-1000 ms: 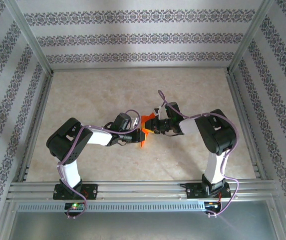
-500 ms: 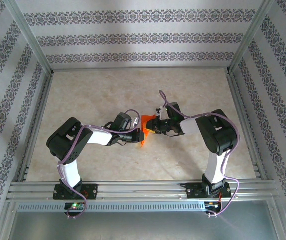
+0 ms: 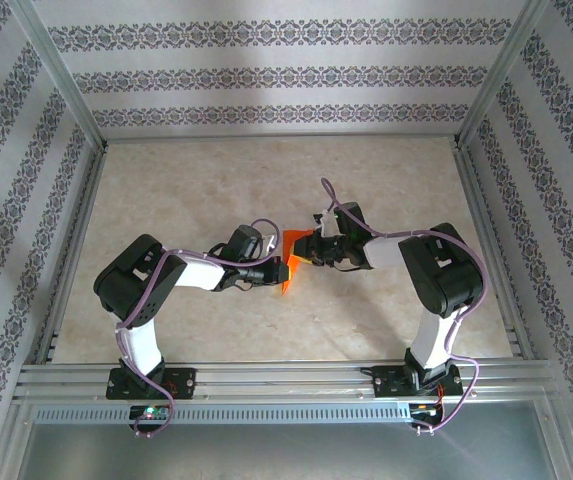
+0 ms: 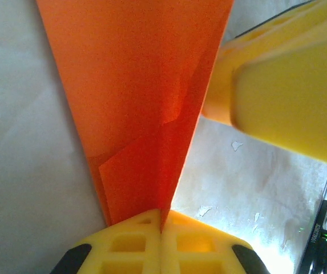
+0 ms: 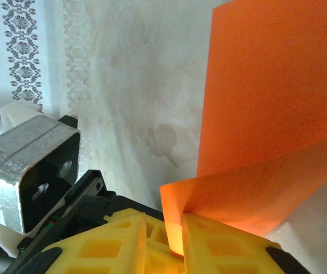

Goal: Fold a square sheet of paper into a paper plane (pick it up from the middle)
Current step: Fold the wing for the fifth time at the center of the table.

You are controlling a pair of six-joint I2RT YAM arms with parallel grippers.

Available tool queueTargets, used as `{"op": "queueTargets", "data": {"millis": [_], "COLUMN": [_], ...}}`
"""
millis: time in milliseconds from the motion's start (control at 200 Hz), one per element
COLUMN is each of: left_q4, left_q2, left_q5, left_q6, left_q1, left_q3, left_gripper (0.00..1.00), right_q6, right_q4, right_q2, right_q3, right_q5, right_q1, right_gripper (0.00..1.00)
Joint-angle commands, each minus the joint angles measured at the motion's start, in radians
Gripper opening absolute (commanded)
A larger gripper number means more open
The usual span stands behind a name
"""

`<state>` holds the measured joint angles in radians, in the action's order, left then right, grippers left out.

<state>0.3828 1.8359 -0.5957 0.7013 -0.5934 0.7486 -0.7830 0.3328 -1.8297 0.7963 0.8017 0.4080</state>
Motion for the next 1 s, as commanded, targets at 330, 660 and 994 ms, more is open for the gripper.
{"op": "queueTargets", "data": {"millis": [330, 660, 994], "left_q4": [-0.068, -0.069, -0.061], "left_q2": [0.072, 0.074, 0.077], "left_q5": [0.097, 0.096, 0.093], "left_q6": [0.006, 0.005, 0.007], "left_q1": [0.02, 0.021, 0.023], "left_q3": [-0.023, -0.025, -0.032], "left_gripper": [0.07, 0.07, 0.1], "right_q6": [0.054, 0.059, 0.072], "right_q4": [-0.045, -0.068, -0.114], "right_q2": [-0.072, -0.091, -0.121], "right_q3": [0.054, 0.07, 0.096], "right_q5": [0.026, 0.021, 0.016], "right_q1": [0.017, 0.022, 0.028], "right_gripper": [0.23, 0.23, 0.23]}}
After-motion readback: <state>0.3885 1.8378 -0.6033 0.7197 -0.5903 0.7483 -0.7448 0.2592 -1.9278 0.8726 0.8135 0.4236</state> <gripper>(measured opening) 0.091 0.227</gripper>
